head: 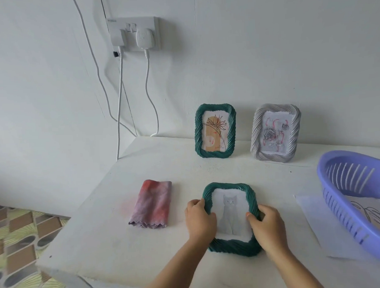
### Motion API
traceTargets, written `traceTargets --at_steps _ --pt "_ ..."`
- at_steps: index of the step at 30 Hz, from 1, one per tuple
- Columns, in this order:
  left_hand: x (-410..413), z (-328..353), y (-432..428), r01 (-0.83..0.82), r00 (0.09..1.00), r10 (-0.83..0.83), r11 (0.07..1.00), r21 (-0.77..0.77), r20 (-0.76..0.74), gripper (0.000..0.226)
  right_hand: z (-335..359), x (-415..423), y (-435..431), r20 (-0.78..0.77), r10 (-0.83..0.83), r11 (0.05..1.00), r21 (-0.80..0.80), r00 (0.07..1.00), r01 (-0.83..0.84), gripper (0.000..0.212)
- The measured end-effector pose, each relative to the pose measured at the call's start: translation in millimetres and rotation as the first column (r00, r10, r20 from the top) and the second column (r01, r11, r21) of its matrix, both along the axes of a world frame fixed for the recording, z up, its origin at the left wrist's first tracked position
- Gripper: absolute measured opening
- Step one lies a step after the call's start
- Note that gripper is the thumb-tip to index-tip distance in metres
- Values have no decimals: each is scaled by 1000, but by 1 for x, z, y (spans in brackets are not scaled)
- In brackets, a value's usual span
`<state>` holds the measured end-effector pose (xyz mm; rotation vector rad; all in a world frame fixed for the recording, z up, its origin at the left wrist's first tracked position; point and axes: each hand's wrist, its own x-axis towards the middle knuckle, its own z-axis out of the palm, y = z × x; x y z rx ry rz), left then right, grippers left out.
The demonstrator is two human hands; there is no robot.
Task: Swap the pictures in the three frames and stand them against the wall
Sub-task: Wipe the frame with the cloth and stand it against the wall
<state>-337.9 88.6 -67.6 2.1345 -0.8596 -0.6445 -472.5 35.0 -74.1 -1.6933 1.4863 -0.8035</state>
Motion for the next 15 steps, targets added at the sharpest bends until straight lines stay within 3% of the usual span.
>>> traceTargets --at_steps 2,5,9,12,15 --pt "0 -2 1 -24 994 19 999 -45 -104 36 10 -1 4 235 -23 993 116 972 -5 13" --pt "8 4 3 -62 953 13 986 -154 -302 28 26 6 5 495 -118 964 267 861 -21 34" --pt "29 35 9 -157 740 -138 916 -369 -658 52 53 22 -10 650 -131 932 339 749 -131 33" --pt "70 61 5 -123 737 -259 857 -501 -624 56 74 51 -27 698 14 887 322 716 -331 26" --pt "126 79 -11 -82 798 -287 819 -568 -530 56 87 100 -51 710 177 814 284 682 -507 42"
